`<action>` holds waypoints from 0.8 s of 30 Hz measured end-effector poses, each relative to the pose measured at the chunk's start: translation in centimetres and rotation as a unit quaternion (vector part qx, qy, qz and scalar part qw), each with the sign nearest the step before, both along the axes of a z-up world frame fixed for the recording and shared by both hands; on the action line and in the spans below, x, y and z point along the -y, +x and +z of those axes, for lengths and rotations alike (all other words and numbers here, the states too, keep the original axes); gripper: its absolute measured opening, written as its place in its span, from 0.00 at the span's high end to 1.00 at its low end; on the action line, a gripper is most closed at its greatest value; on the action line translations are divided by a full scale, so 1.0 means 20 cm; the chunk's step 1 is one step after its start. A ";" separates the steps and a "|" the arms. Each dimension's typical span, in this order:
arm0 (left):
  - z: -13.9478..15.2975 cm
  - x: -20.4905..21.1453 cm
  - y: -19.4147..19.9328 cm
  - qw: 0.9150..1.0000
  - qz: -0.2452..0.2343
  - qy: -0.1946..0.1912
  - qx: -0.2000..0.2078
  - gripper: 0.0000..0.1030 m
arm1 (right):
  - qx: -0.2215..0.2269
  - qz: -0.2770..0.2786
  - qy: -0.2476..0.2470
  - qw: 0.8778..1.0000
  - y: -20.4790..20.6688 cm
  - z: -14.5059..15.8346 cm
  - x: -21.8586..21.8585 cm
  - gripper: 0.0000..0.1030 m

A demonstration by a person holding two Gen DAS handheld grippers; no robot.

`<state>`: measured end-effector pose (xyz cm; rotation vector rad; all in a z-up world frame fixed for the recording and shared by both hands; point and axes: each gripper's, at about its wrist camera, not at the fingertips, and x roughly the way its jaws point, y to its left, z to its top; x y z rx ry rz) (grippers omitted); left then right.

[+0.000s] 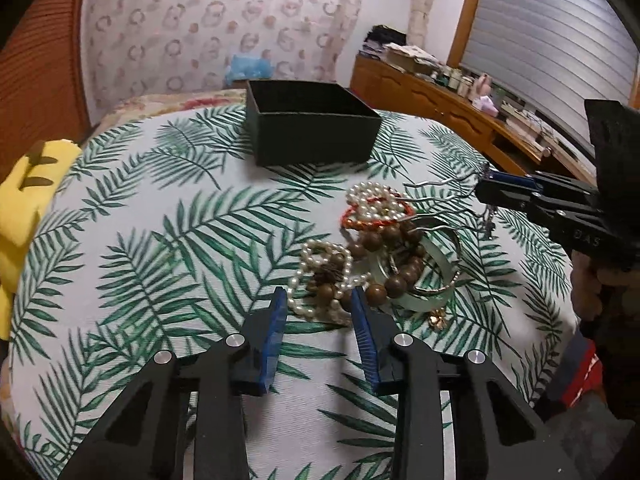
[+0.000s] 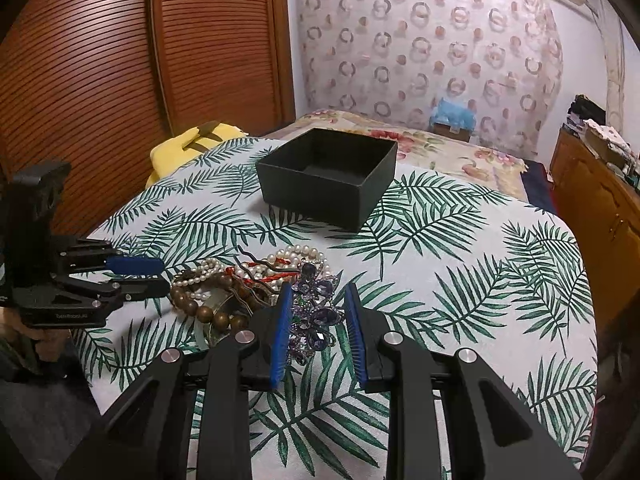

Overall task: Organize jewelry
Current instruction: 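Move the right gripper down over the silver hair combs in the pile, then grasp the pearl necklace with the left gripper and lift it up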

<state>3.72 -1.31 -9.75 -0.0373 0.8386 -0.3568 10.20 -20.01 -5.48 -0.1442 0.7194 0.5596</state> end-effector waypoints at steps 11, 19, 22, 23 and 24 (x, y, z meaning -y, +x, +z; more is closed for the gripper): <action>-0.03 0.00 0.02 1.000 -0.020 -0.016 -0.018 1.00 | -0.002 0.005 0.000 1.000 0.00 -0.01 -0.01 0.72; 0.14 -0.06 0.03 1.000 -0.007 -0.007 0.029 1.00 | 0.009 0.005 0.004 1.000 0.00 0.04 0.00 0.72; 0.13 -0.06 0.04 1.000 -0.006 0.000 0.023 1.00 | 0.010 0.007 0.006 1.000 0.00 0.04 0.00 0.72; 0.10 -0.06 0.05 1.000 -0.006 0.008 0.014 1.00 | 0.010 0.008 0.006 1.000 0.00 0.04 0.00 0.72; 0.09 -0.06 0.06 1.000 -0.006 0.011 0.006 1.00 | 0.009 0.008 0.006 1.000 0.00 0.04 -0.01 0.72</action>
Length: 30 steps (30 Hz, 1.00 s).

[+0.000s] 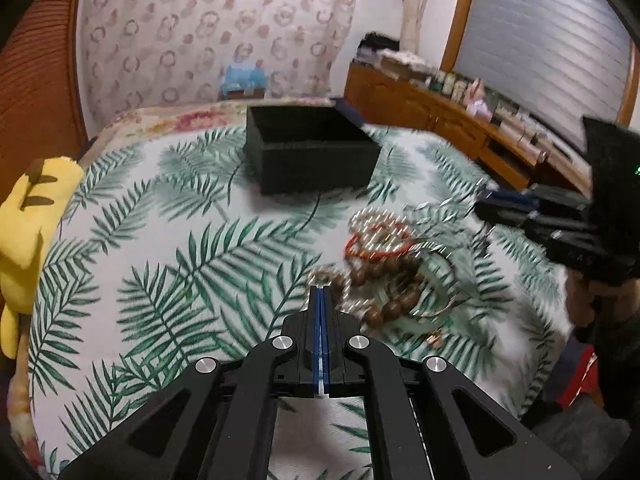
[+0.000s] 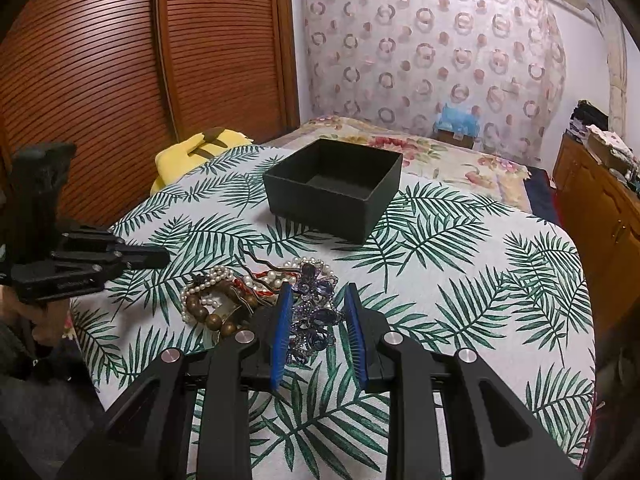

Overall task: Organize jewelry
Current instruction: 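Grasp the pearl necklace with the left gripper and lift it up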

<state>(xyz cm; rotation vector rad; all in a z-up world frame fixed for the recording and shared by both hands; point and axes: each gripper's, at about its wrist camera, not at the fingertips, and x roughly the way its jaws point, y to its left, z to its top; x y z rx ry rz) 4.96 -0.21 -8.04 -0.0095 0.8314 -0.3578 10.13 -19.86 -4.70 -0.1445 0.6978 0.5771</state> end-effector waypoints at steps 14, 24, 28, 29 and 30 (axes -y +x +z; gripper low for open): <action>-0.13 0.06 0.13 0.996 -0.012 0.083 -0.030 0.83 | -0.001 0.002 0.005 1.000 0.00 -0.01 -0.01 0.72; -0.07 0.05 0.15 0.997 -0.029 0.072 -0.004 0.95 | 0.001 0.000 0.006 1.000 0.00 0.00 0.00 0.72; 0.08 0.02 0.11 0.999 -0.018 0.042 0.029 0.95 | 0.002 -0.001 0.005 1.000 0.00 0.00 0.00 0.72; 0.11 0.03 0.10 0.999 -0.020 0.035 0.036 0.95 | 0.003 -0.001 0.005 1.000 0.00 0.00 0.00 0.72; 0.16 0.03 0.09 0.998 -0.021 0.032 0.048 0.95 | 0.005 -0.001 0.005 1.000 0.00 0.01 0.00 0.72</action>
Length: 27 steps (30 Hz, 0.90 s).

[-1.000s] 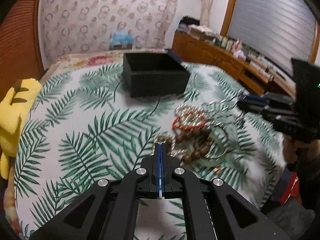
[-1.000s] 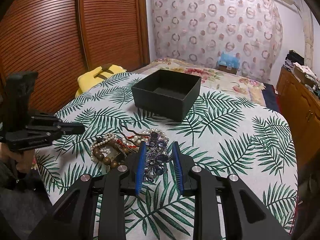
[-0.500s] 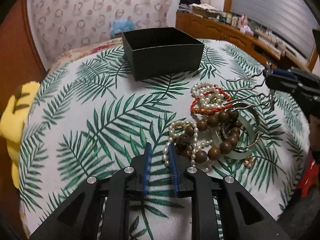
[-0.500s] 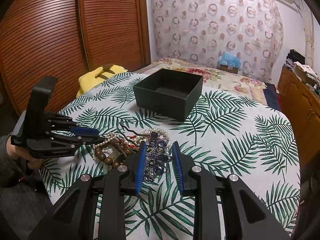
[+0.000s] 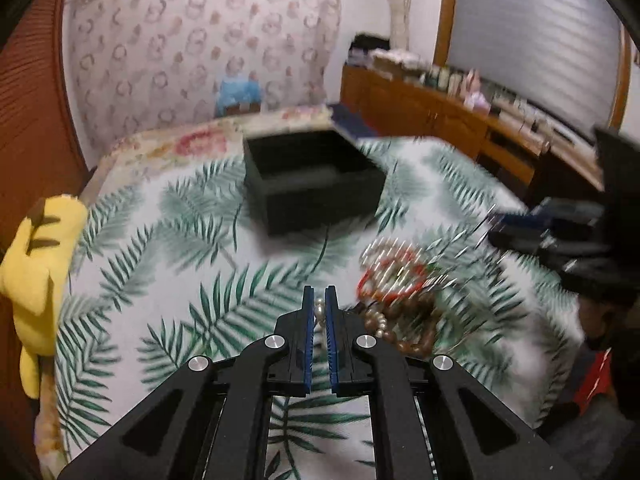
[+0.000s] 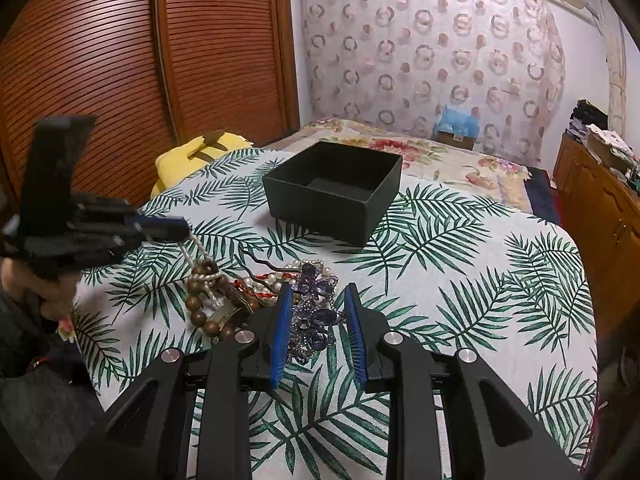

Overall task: Organize jewelry
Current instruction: 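Grasp the pearl necklace with the left gripper and lift it up, then carry the silver combs into the black box with the right gripper while the left holds pearls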

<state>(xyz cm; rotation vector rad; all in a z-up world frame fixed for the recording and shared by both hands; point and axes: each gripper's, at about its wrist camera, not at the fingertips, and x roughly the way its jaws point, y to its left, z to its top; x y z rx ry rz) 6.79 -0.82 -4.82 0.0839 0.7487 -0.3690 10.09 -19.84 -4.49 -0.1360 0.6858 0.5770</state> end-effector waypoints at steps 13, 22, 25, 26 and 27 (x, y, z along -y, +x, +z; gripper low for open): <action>0.40 0.07 -0.04 0.996 -0.033 -0.050 0.071 0.96 | 0.018 -0.005 0.009 1.000 0.02 0.08 0.01 0.72; 0.63 0.06 -0.04 0.991 -0.030 -0.052 0.122 0.95 | 0.024 -0.008 0.013 1.000 0.02 0.10 0.02 0.72; 0.68 0.04 -0.02 0.989 -0.022 -0.052 0.134 0.96 | 0.027 -0.008 0.014 0.999 0.02 0.12 0.02 0.72; 0.69 0.03 -0.01 0.989 -0.020 -0.053 0.137 0.95 | 0.028 -0.008 0.014 0.999 0.03 0.12 0.03 0.72; 0.71 0.02 0.00 0.989 -0.017 -0.053 0.140 0.95 | 0.030 -0.008 0.013 0.999 0.03 0.12 0.02 0.72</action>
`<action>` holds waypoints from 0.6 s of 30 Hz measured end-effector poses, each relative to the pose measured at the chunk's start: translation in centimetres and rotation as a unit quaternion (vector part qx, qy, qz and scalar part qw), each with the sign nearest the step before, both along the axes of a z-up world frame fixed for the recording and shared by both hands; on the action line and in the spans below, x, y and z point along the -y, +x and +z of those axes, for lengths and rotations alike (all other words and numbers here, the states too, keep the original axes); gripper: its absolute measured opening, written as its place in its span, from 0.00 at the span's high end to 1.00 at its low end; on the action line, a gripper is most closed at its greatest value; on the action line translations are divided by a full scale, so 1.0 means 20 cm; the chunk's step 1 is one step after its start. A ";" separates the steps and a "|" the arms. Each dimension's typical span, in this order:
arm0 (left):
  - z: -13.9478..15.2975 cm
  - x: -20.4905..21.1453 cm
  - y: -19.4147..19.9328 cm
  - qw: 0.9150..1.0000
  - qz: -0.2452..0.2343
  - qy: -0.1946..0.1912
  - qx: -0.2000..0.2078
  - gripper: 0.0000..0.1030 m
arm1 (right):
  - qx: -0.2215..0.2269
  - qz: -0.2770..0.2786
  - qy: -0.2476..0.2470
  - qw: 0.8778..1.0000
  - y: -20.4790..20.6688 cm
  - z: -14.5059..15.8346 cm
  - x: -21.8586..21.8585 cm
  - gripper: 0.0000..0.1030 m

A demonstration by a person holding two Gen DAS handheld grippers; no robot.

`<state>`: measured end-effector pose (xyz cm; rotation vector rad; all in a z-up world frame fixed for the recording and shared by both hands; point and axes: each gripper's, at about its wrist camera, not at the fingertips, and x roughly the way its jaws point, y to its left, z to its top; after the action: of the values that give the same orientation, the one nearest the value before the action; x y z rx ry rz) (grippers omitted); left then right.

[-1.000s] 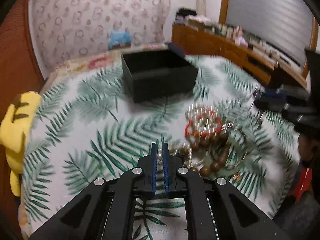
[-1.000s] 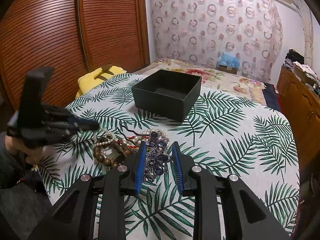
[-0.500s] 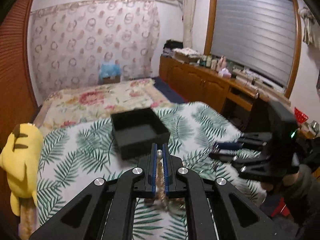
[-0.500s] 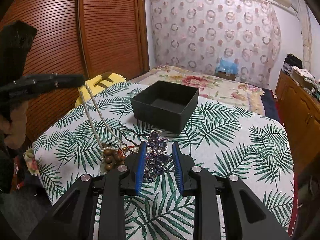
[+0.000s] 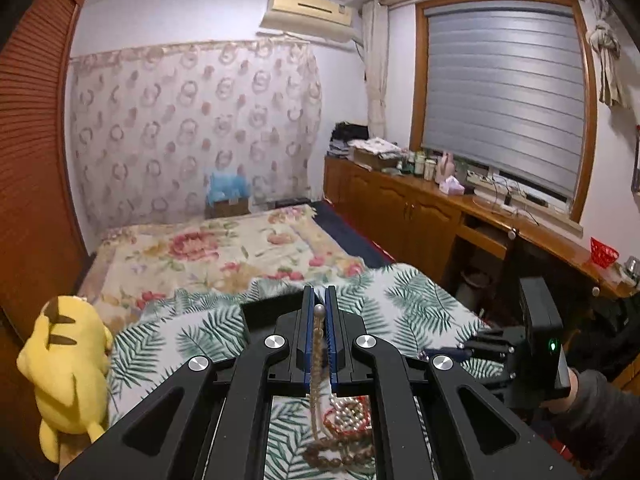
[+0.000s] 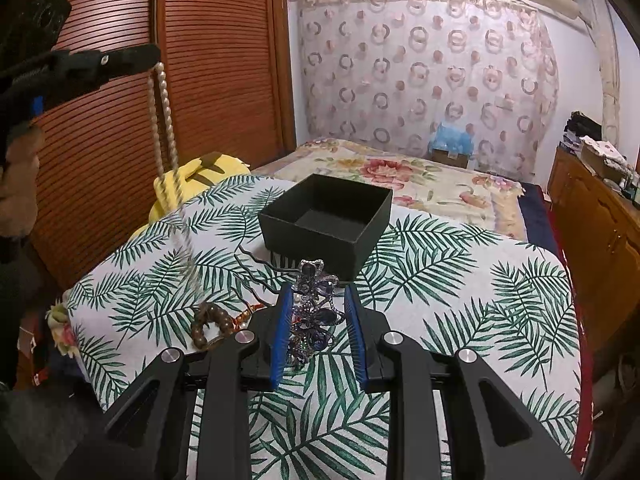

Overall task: Organize jewelry
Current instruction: 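Carry the silver combs into the black box with the right gripper while the left holds pearls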

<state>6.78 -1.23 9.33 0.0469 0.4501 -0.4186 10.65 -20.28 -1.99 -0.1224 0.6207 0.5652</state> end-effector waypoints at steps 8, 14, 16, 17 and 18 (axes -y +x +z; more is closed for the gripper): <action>0.01 -0.04 0.12 1.000 0.020 0.007 -0.002 0.95 | 0.007 0.006 -0.010 1.000 0.11 0.04 -0.05 0.72; -0.02 -0.07 0.24 0.999 0.033 0.012 -0.010 0.95 | 0.008 0.007 -0.017 1.000 0.32 0.06 -0.13 0.72; -0.03 -0.08 0.27 0.999 0.036 0.012 -0.013 0.95 | 0.008 0.006 -0.020 1.000 0.40 0.06 -0.16 0.72; -0.03 -0.08 0.29 0.999 0.038 0.012 -0.014 0.95 | 0.008 0.005 -0.022 1.000 0.43 0.06 -0.17 0.72; -0.03 -0.08 0.30 0.999 0.039 0.013 -0.014 0.95 | 0.007 0.003 -0.024 1.000 0.48 0.05 -0.19 0.72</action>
<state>12.87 0.38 8.71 0.0482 0.4839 -0.3375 20.22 -16.56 -0.92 -0.1727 0.6212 0.5554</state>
